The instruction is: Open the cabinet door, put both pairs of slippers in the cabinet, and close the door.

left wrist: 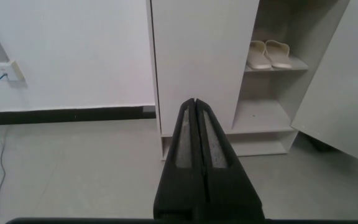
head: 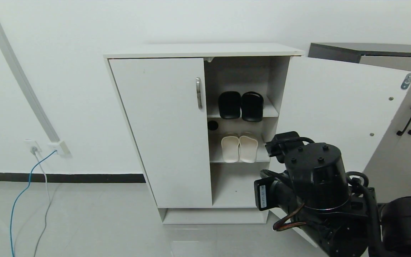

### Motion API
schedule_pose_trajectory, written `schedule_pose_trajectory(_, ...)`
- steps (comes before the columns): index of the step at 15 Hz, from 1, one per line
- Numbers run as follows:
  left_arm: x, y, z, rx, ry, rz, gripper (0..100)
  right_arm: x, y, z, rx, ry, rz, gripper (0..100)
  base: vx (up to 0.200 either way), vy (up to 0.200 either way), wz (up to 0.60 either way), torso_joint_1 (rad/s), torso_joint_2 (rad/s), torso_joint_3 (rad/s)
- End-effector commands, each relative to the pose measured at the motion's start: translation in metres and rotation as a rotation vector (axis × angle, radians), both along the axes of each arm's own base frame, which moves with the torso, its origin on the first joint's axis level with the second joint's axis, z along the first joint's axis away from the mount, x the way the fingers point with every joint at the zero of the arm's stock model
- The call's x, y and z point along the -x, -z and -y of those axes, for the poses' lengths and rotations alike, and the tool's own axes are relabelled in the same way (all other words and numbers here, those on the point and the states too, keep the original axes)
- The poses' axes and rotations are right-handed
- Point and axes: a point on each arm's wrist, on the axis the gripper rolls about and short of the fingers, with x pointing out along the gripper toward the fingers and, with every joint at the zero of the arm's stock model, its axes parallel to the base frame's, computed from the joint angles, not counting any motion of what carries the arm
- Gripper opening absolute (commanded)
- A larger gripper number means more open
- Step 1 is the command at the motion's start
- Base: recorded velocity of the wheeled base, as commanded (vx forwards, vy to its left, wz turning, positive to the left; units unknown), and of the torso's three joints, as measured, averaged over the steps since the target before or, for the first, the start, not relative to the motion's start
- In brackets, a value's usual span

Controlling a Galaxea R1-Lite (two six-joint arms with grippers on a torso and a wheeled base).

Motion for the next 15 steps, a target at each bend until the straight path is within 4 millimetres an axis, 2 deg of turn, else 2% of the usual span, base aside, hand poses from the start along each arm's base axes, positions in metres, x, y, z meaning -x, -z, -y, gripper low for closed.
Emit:
schedule_pose_trajectory(1,0.0,0.0001,0.0,0.0,0.0,0.0,0,0.0001,0.0015,-0.0007,0.004,-0.002,-0.003,0,0.0,0.0,0.0,0.0,0.0,0.0)
schedule_pose_trajectory(15,-0.0001,0.0,0.0,0.0,0.0,-0.002,0,-0.0021,0.004,-0.0005,0.016,0.006,-0.006,0,0.0,0.0,0.0,0.0,0.0,0.0)
